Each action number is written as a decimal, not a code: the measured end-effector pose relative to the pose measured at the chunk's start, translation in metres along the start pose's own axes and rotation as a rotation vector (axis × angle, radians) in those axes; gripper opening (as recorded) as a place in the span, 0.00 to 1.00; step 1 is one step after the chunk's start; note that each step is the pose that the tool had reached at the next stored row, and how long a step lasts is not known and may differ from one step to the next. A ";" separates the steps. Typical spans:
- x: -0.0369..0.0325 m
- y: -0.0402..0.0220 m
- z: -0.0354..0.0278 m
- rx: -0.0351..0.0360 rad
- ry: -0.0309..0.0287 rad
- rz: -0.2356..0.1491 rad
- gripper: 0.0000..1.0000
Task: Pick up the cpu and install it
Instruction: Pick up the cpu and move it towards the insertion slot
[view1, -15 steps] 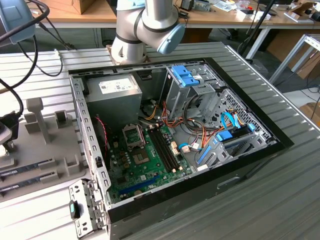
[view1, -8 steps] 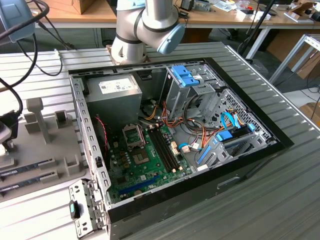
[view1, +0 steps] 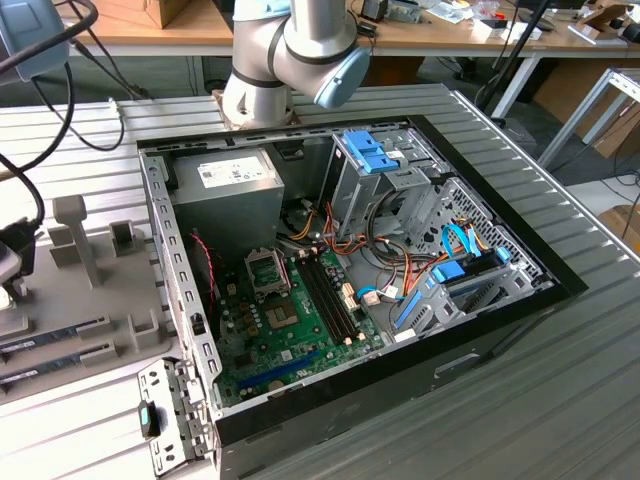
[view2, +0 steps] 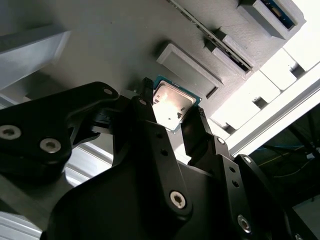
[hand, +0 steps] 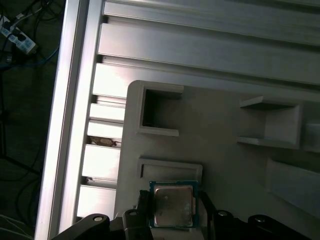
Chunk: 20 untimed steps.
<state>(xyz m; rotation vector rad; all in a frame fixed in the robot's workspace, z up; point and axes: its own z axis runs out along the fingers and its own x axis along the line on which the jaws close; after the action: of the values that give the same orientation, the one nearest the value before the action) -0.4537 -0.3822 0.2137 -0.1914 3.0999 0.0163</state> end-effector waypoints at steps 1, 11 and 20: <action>0.0000 0.0000 -0.0009 0.0000 0.0001 0.000 0.47; -0.0003 0.0000 -0.0062 -0.0003 -0.0001 0.000 0.47; -0.0005 0.0001 -0.0127 -0.0006 0.0000 0.000 0.47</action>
<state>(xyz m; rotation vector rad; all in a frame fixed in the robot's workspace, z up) -0.4537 -0.3823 0.2264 -0.1914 3.0999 0.0172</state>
